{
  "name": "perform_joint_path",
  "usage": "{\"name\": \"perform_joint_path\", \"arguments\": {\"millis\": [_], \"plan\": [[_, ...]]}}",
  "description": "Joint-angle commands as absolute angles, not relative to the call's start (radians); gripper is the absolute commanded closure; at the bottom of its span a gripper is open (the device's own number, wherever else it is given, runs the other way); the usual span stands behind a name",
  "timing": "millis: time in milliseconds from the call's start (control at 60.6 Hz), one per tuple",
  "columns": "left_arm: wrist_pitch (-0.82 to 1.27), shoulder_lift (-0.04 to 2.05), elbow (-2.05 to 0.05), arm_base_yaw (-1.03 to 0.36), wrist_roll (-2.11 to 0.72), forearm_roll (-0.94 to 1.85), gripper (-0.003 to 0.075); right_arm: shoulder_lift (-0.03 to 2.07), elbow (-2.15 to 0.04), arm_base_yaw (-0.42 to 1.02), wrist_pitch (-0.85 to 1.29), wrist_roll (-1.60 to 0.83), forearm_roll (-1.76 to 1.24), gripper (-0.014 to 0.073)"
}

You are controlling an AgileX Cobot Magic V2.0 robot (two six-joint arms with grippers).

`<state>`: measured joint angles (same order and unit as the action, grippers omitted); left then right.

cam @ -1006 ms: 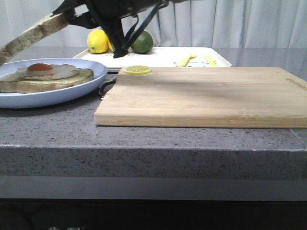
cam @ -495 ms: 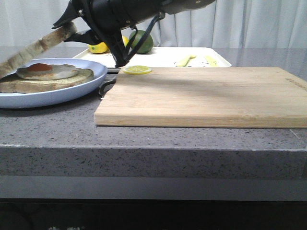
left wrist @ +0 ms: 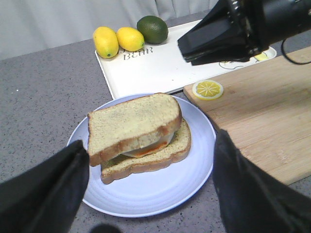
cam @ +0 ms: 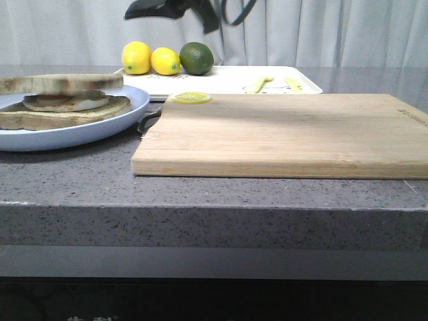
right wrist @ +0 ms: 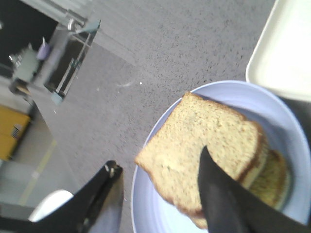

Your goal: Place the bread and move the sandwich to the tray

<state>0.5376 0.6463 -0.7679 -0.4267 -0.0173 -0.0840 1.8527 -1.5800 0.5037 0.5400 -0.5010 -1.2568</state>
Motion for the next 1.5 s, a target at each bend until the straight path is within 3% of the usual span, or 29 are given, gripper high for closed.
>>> {"name": "perform_joint_path", "arguments": {"millis": [0, 429, 1006, 1336, 1485], "plan": [[0.458, 0.653, -0.800, -0.435, -0.017, -0.084, 0.0204, 1.734, -1.617, 0.486, 0.585, -0.504, -1.136, 0.0211], [0.458, 0.653, -0.800, -0.435, -0.017, -0.084, 0.0204, 1.414, -1.573, 0.482, 0.901, -0.160, -0.206, 0.0212], [0.458, 0.653, -0.799, -0.435, -0.017, -0.084, 0.0206, 0.777, -0.875, 0.482, 0.615, -0.164, -0.192, 0.0212], [0.470, 0.653, -0.797, -0.435, -0.017, -0.083, 0.0206, 0.613, -0.757, 0.482, 0.571, -0.164, -0.192, 0.0212], [0.627, 0.661, -0.845, -0.425, -0.011, -0.144, 0.0206, 0.614, -0.757, 0.482, 0.579, -0.164, -0.192, 0.0212]]}}
